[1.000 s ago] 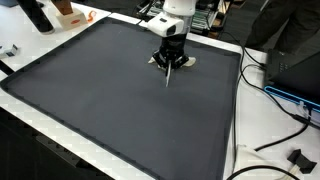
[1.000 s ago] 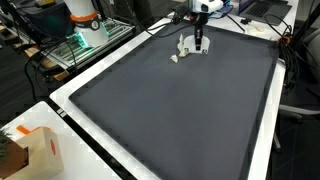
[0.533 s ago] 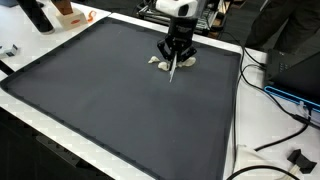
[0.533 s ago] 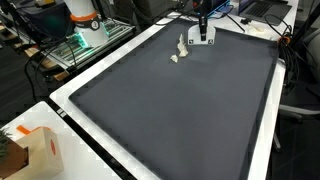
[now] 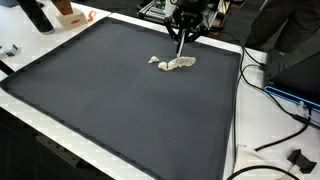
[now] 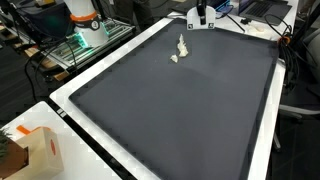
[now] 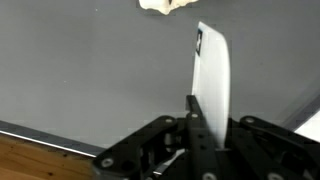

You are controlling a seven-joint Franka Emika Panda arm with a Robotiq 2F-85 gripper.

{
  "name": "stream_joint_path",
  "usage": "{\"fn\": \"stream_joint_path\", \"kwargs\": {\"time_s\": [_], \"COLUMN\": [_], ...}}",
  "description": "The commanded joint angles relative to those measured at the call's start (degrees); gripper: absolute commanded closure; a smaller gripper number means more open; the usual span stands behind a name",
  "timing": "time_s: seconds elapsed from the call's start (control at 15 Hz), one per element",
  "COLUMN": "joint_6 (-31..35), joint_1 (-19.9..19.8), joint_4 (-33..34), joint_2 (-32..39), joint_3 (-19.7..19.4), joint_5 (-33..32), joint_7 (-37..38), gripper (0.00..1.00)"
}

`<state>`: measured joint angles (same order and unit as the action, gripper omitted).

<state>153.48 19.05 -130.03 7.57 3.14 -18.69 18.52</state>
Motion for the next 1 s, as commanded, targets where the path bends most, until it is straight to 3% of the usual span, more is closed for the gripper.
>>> {"fn": "stream_joint_path", "kwargs": {"time_s": [0.0,0.4,0.93], "joint_6": [0.0,1.2,0.7], "joint_1": [-2.7,-4.6,-6.2], "joint_4": [-3.8,-5.4,-5.6], "joint_2": [-4.5,-6.7,-7.6], "joint_3": [3.7,7.6,8.8], "joint_5": [7.1,25.1,49.0], "joint_7": [-2.6,-13.9,-35.1], "gripper": [0.99,0.99,0.99]}}
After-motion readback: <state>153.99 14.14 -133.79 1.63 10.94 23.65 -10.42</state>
